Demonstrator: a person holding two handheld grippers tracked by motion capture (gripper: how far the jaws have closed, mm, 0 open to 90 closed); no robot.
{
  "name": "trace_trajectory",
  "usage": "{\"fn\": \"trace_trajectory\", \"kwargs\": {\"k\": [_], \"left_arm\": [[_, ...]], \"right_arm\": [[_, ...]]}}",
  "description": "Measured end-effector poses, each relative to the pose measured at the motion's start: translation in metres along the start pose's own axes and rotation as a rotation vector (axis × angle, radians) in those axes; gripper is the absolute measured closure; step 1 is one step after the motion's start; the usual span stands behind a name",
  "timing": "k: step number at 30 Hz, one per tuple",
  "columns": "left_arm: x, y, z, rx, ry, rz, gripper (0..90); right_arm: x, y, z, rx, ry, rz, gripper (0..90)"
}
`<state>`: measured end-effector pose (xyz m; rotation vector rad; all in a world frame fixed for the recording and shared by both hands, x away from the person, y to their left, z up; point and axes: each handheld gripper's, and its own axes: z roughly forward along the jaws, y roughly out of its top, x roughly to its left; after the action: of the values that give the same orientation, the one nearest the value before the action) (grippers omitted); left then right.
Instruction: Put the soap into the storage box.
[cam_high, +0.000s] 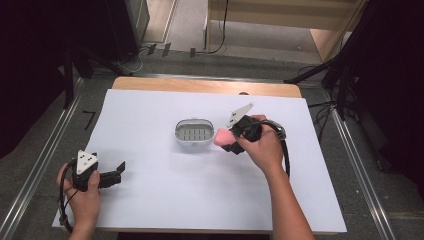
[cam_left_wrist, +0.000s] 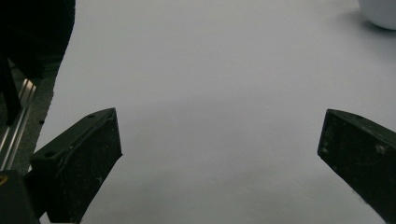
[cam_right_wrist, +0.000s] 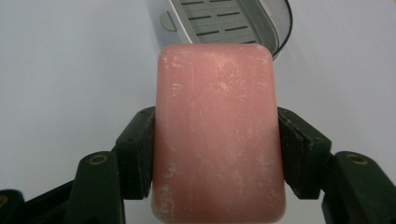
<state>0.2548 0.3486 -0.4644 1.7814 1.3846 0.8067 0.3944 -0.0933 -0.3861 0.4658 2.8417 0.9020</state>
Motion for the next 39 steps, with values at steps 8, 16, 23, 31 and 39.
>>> {"fn": "trace_trajectory", "kwargs": {"k": [8,16,23,31,39], "left_arm": [[0.001,0.0,0.0,0.005,-0.003,-0.004,0.1],[0.001,0.0,-0.001,0.003,-0.003,-0.007,0.1],[0.002,0.0,-0.001,-0.003,-0.009,-0.015,0.1],[0.003,0.0,-0.001,0.0,-0.009,-0.019,0.0],[0.003,0.0,-0.001,0.005,-0.011,-0.023,0.1]], "right_arm": [[-0.003,0.02,0.01,0.013,0.016,-0.038,38.7],[-0.006,0.039,0.019,0.004,0.028,-0.066,38.7],[-0.009,0.052,0.023,0.011,0.042,-0.086,38.7],[-0.011,0.063,0.029,0.013,0.058,-0.114,38.7],[-0.013,0.076,0.04,0.018,0.078,-0.135,38.7]]}}
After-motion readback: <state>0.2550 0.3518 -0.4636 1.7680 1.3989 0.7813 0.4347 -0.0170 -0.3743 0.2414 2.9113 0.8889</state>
